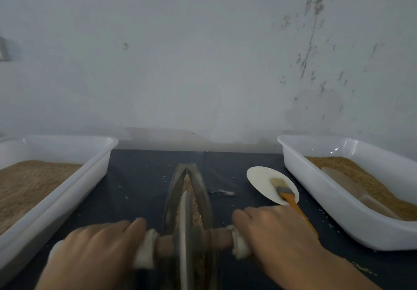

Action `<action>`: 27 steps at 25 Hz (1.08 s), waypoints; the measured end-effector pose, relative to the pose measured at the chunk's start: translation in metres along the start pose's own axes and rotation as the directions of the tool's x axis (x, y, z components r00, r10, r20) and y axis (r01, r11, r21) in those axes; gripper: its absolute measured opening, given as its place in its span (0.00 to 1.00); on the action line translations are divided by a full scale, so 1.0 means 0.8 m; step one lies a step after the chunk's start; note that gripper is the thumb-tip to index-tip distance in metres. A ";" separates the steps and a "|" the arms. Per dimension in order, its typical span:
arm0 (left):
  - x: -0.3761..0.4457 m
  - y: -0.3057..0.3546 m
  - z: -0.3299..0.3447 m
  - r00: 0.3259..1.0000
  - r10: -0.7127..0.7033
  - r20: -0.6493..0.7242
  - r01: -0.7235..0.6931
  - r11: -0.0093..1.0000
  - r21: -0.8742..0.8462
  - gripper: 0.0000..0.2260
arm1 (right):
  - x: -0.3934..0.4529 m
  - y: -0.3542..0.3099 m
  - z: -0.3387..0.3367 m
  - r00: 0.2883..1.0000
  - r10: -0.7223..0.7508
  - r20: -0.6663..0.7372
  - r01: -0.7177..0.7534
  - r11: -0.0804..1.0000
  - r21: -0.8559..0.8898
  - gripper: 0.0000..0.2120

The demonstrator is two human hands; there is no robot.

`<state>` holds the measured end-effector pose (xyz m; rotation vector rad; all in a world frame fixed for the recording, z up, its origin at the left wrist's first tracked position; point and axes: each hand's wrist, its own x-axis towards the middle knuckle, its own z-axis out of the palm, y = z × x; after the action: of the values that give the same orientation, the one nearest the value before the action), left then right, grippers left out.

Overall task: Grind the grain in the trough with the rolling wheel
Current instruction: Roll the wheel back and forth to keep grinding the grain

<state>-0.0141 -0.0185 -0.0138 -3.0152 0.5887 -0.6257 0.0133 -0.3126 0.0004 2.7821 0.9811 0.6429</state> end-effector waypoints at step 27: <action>0.120 -0.024 0.029 0.980 -0.200 -0.001 0.195 0.955 0.222 0.06 | 0.120 0.038 0.059 0.964 0.247 0.096 -0.244 0.969 -0.039 0.11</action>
<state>0.0833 -0.0372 0.0032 -2.8852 0.1996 -0.6177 0.1179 -0.2754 -0.0005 2.9054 0.6095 0.5324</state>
